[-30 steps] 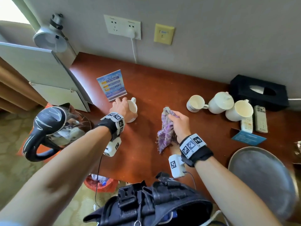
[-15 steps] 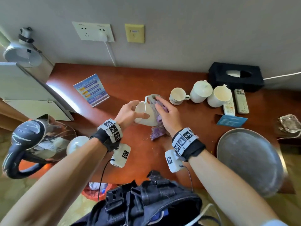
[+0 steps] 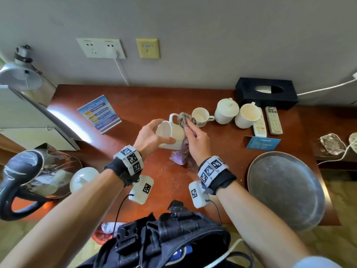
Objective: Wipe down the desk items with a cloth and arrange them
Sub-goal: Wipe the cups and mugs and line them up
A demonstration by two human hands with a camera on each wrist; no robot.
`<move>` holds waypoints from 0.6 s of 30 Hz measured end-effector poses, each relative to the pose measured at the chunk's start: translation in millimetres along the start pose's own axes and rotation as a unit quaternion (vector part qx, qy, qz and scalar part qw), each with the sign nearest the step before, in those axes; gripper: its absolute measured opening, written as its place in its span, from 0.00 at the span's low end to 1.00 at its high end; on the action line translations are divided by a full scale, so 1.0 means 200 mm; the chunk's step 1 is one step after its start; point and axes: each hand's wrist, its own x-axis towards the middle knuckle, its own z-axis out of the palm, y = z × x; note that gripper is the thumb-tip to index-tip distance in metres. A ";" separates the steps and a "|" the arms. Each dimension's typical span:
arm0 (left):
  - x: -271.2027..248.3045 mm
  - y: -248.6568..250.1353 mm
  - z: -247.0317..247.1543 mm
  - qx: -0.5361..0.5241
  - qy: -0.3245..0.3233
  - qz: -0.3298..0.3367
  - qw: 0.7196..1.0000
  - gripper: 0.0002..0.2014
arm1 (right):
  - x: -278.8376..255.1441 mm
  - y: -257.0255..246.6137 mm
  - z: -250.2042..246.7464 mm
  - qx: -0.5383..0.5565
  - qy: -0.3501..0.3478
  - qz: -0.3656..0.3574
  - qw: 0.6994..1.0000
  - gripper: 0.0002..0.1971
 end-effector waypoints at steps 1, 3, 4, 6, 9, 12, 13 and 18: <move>0.00 0.00 0.00 -0.012 -0.001 -0.005 1.000 0.45 | -0.01 0.00 0.00 -0.006 -0.002 -0.018 1.000 0.17; 0.01 0.00 0.00 -0.038 -0.005 -0.017 0.999 0.40 | -0.06 -0.01 0.00 -0.033 -0.015 -0.085 0.996 0.17; 0.02 0.01 0.00 -0.046 -0.008 -0.023 0.999 0.38 | -0.08 0.00 -0.01 -0.047 -0.027 -0.120 0.991 0.16; 0.03 0.02 0.00 -0.050 -0.018 -0.029 0.998 0.35 | -0.11 0.02 -0.02 -0.060 -0.051 -0.169 0.982 0.17; 0.02 0.03 0.02 -0.038 -0.033 -0.020 0.999 0.36 | -0.05 0.02 -0.05 -0.083 -0.045 -0.158 0.983 0.18; 0.01 0.03 0.06 -0.012 -0.039 -0.005 0.999 0.37 | 0.01 -0.01 -0.07 -0.065 -0.019 -0.077 0.995 0.17; 0.01 0.03 0.06 -0.015 -0.035 -0.004 0.999 0.37 | 0.01 -0.02 -0.08 -0.068 -0.016 -0.075 0.995 0.17; 0.04 0.07 0.05 -0.042 -0.020 -0.014 0.999 0.39 | -0.08 0.02 -0.14 -0.099 -0.061 -0.177 0.977 0.16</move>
